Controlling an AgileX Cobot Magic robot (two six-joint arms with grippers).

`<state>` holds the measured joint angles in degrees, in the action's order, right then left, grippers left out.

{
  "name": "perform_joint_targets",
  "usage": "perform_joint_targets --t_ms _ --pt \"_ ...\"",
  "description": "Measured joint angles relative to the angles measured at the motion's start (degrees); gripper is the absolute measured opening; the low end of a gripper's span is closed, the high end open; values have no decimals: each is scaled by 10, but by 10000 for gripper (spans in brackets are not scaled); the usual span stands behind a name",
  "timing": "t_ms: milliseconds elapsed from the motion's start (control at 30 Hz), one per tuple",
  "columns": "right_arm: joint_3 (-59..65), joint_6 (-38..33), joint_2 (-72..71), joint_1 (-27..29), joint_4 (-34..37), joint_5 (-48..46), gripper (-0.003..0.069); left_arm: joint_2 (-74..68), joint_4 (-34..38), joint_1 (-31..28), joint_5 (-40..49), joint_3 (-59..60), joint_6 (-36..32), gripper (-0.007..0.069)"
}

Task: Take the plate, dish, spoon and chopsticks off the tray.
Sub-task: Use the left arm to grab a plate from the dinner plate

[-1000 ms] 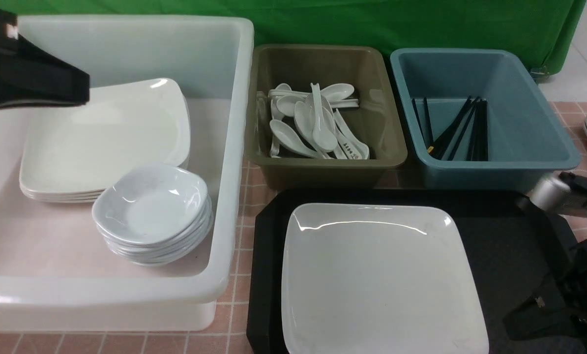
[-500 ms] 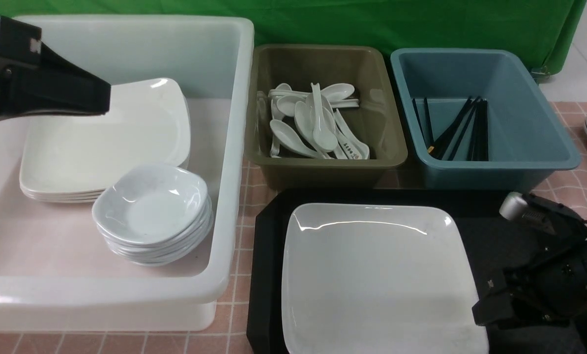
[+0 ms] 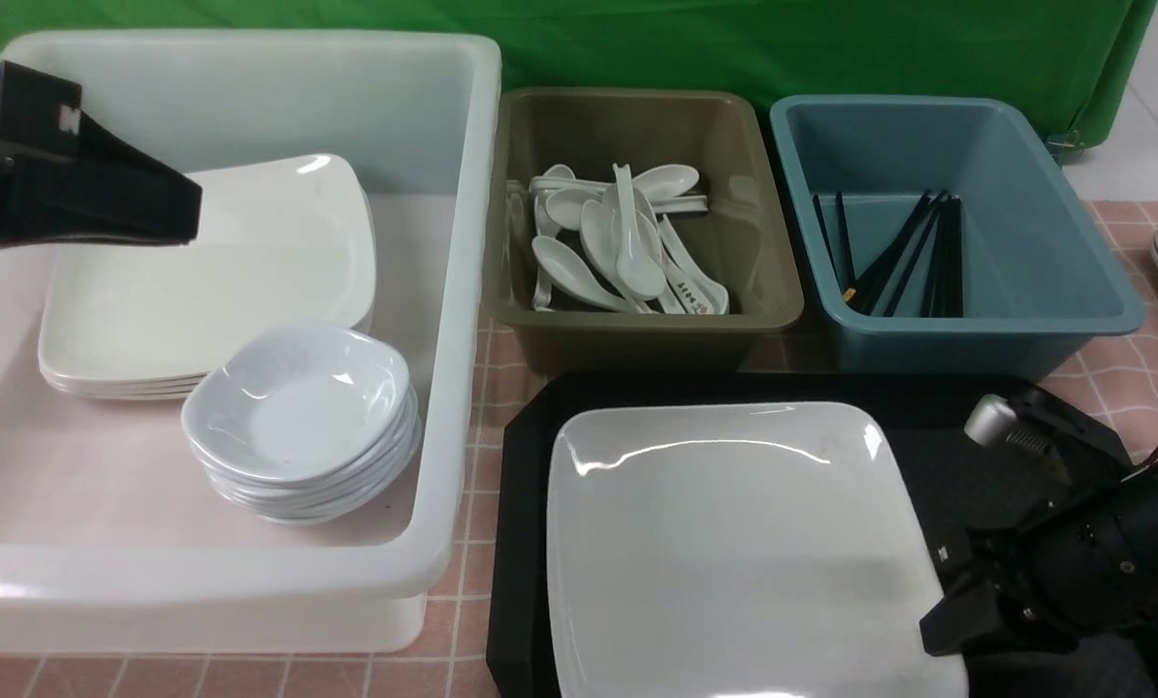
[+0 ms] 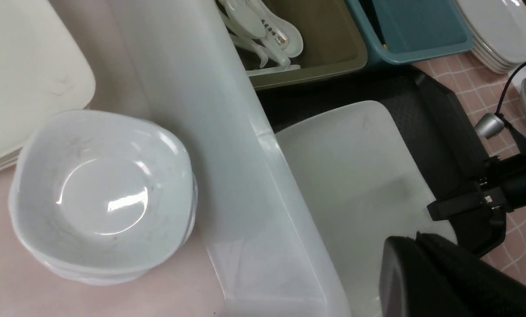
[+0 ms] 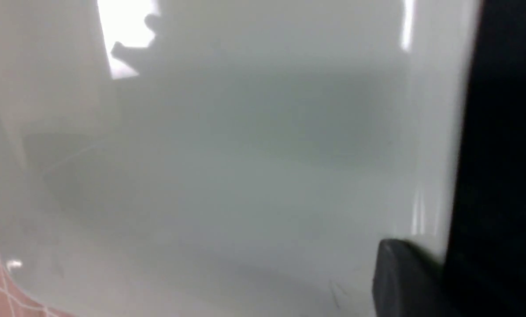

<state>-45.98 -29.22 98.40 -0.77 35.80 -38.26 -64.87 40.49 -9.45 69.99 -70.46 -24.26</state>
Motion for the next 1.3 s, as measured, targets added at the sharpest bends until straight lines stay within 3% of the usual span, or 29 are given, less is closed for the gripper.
perform_joint_targets --t_ms 267,500,533,633,733,933,1100,1300 --pt "-22 0 -20 76 -25 -71 92 0 0 8 0 0 24 2" --pt "-22 13 -23 143 -53 -86 92 0 17 99 -21 43 53 51" --pt "-22 16 -23 148 -56 -86 92 0 19 144 -53 71 64 83" --pt "-22 16 -24 149 -57 -86 92 -3 21 203 -111 118 83 146" --pt "-22 17 -25 149 -57 -87 92 -32 23 303 -197 186 116 294" --pt "-22 17 -25 149 -58 -87 92 -127 31 443 -267 205 127 494" --pt "-22 17 -25 149 -58 -87 92 -225 35 504 -339 205 128 560" --pt "-22 17 -25 149 -58 -87 92 -306 60 510 -387 205 124 566"
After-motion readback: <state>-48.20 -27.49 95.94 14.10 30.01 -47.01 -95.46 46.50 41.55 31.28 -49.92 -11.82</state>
